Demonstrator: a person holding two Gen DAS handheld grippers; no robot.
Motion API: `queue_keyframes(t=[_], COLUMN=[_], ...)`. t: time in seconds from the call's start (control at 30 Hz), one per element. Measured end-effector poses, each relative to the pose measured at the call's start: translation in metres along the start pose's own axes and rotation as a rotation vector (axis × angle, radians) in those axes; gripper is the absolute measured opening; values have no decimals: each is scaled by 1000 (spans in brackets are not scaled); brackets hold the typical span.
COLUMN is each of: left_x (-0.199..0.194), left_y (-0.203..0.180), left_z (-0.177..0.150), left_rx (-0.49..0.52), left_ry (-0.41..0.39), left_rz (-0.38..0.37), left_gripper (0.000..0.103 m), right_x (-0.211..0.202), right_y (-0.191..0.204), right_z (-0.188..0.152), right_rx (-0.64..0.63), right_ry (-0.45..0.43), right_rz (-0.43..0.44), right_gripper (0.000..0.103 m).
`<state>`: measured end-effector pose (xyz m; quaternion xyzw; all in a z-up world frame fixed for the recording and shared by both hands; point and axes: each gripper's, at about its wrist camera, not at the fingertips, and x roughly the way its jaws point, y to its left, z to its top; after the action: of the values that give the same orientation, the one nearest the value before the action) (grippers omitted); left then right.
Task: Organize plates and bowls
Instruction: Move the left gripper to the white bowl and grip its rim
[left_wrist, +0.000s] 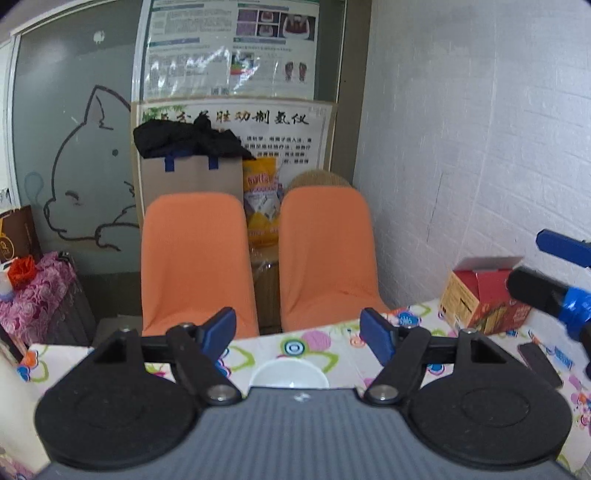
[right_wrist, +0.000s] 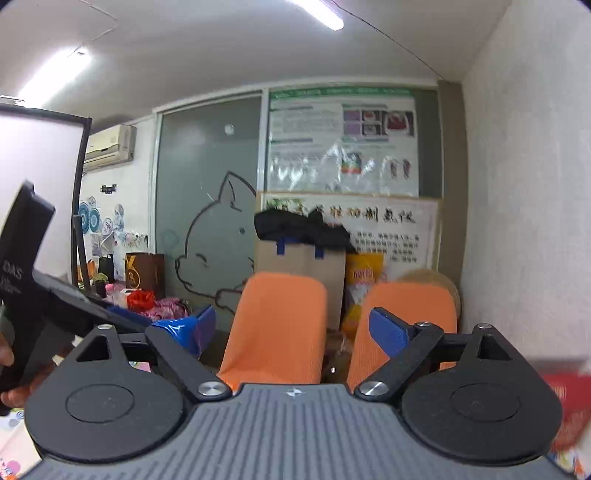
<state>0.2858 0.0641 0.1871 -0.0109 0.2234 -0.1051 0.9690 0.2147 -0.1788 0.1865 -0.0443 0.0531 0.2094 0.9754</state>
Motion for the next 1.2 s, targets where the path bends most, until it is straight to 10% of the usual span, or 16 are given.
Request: queue_keyframes(t=[0.07,0.23,0.43,1.2], left_x=[19,110,196,287], left_y=[7,33,53,37], left_z=[-1,-44,-70,-104], left_rx=[-8,-37,-31,45], left_ry=[15,243,407,549], left_rz=[20,33,4,-13], left_gripper=[74,74,74,74], right_x=[27,128,171,232], right_y=[1,-6,16,35], right_z=[-1,-78,-161,-199], right_rx=[-44,-12,-116,-86], right_ry=[22,417,586,630], right_rz=[3,61,141,282], right_gripper=[78,77,77,78])
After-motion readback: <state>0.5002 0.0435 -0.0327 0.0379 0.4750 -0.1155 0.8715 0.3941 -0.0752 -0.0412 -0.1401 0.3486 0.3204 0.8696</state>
